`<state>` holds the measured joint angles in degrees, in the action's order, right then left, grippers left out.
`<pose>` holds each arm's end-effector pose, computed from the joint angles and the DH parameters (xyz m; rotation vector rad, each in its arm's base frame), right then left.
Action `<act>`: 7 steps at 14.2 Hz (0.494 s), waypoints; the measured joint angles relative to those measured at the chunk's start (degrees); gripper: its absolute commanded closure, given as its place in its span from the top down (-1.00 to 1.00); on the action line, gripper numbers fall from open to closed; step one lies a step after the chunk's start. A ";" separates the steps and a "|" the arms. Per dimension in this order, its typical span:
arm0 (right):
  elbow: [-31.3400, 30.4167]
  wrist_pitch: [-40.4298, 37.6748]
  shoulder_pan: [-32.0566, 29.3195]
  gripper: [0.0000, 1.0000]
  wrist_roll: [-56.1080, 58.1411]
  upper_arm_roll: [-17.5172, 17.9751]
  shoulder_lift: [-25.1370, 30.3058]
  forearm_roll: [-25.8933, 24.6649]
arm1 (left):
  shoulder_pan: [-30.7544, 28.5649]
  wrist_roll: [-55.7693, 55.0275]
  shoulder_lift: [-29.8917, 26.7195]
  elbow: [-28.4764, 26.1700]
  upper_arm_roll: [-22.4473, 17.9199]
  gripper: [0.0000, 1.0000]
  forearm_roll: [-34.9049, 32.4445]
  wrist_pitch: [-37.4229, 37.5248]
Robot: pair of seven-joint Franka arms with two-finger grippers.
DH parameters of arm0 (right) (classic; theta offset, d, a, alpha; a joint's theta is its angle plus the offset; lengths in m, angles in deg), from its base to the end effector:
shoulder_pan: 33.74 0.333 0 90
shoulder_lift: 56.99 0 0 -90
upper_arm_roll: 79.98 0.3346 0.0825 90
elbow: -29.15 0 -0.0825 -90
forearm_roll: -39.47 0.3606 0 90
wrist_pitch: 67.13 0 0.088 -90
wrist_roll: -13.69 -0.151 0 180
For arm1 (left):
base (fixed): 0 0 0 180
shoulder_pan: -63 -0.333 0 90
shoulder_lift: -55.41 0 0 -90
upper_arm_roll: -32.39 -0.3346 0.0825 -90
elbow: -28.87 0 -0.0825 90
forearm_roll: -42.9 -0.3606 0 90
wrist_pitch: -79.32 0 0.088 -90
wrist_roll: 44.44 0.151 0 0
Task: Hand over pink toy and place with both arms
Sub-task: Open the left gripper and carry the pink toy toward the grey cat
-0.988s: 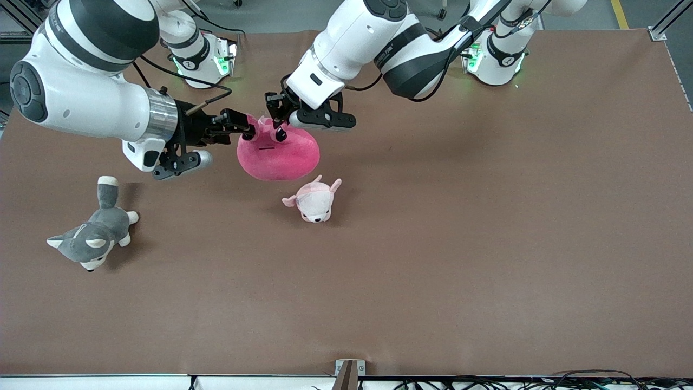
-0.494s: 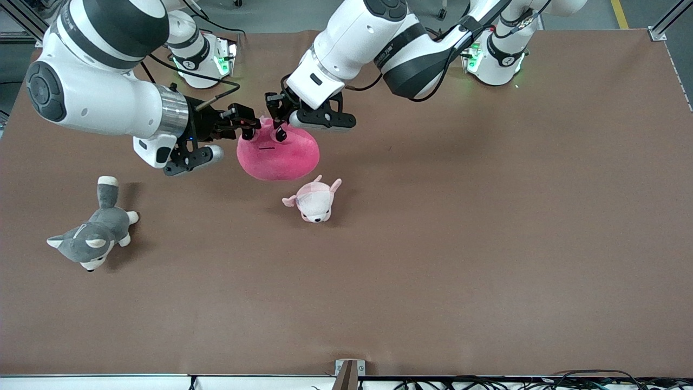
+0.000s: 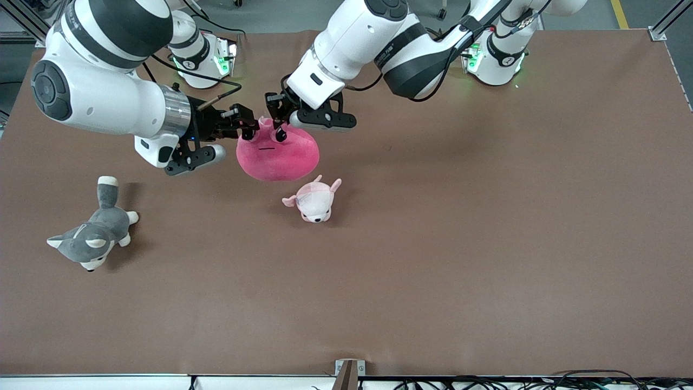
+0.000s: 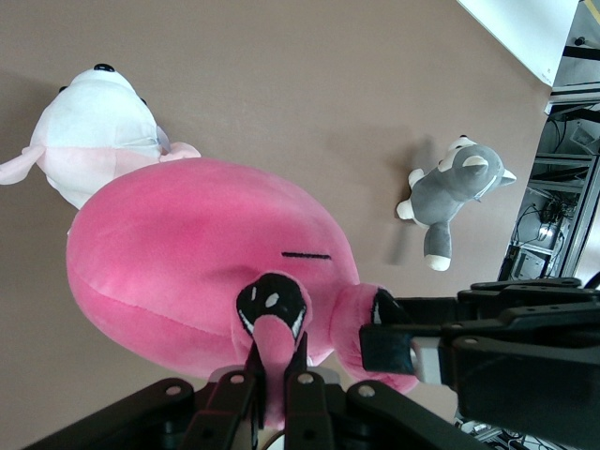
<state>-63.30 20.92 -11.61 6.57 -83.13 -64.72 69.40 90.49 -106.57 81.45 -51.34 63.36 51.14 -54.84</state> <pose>0.4985 0.2544 0.5246 -2.6446 -0.2230 0.4323 0.4402 -0.5822 0.5229 2.4841 0.3075 -0.0314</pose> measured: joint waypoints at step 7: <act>0.00 -1.17 0.07 -0.91 0.06 -0.01 0.00 -0.03 | 0.00 0.00 0.00 0.04 0.00 -0.79 0.00 0.00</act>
<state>-63.30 19.75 -11.55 6.63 -83.15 -64.72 69.37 90.49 -106.57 81.45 -51.30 63.36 51.14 -54.84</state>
